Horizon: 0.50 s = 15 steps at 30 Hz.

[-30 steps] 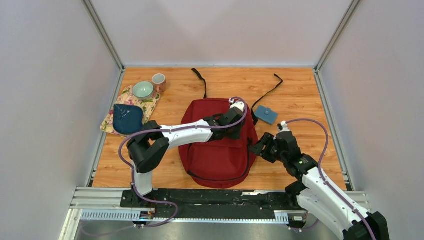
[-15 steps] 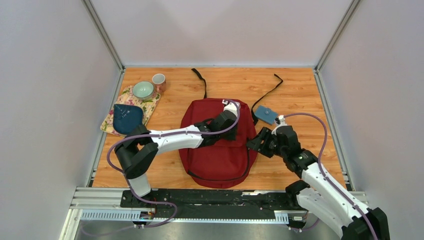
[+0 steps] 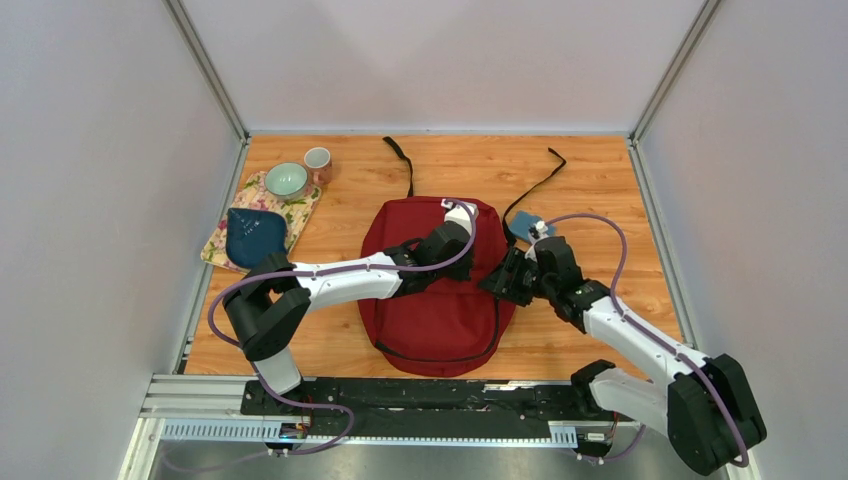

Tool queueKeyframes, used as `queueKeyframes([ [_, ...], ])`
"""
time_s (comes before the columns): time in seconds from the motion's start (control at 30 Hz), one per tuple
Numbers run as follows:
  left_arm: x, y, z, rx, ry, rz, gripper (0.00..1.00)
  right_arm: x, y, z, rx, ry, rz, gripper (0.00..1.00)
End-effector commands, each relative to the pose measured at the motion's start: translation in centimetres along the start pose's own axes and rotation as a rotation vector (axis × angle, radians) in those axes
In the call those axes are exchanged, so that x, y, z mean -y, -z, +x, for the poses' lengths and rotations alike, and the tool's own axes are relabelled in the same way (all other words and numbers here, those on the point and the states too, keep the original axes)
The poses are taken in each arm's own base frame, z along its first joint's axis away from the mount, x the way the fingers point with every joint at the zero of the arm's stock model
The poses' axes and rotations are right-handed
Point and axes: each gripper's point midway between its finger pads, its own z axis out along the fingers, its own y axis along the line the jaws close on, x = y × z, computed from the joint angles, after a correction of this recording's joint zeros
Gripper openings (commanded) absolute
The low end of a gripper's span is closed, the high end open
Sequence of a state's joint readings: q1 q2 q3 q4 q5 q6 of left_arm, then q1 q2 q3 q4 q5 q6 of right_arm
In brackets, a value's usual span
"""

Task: Pack the student bag
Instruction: Unzip the student bag at the center of the board.

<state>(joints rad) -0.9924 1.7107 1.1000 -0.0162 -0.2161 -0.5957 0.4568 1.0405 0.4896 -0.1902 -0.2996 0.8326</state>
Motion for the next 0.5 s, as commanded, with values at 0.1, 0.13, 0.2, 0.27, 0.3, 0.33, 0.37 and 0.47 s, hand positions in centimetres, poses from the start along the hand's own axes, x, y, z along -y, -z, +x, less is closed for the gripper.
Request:
queueKeyframes([
  [0.1, 0.7, 1.3, -2.8, 0.087, 0.006, 0.033, 0.00, -2.2, -0.6, -2.3, 0.051, 0.035, -0.075, 0.46],
  [0.13, 0.7, 1.3, -2.8, 0.088, 0.010, 0.036, 0.00, -2.1, -0.7, -2.4, 0.053, 0.034, -0.076, 0.46],
  [0.2, 0.8, 1.2, -2.8, 0.085, 0.009, 0.041, 0.00, -1.7, -1.0, -2.5, 0.052, 0.030, -0.069, 0.41],
  [0.27, 1.0, 1.2, -2.8, 0.081, 0.006, 0.046, 0.00, -1.8, -1.2, -2.5, 0.048, 0.027, -0.084, 0.35],
  [0.3, 1.0, 1.2, -2.8, 0.079, 0.007, 0.046, 0.00, -1.7, -1.2, -2.7, 0.053, 0.025, -0.088, 0.29],
  [0.33, 1.0, 1.2, -2.7, 0.077, 0.009, 0.047, 0.00, -1.7, -1.2, -2.7, 0.048, 0.022, -0.095, 0.25],
  [0.37, 1.0, 1.2, -2.7, 0.079, 0.011, 0.047, 0.00, -1.6, -1.2, -2.9, 0.052, 0.016, -0.099, 0.22],
  [0.47, 1.1, 1.2, -2.6, 0.078, 0.016, 0.057, 0.00, -1.5, -1.1, -2.7, 0.037, 0.004, -0.112, 0.06],
])
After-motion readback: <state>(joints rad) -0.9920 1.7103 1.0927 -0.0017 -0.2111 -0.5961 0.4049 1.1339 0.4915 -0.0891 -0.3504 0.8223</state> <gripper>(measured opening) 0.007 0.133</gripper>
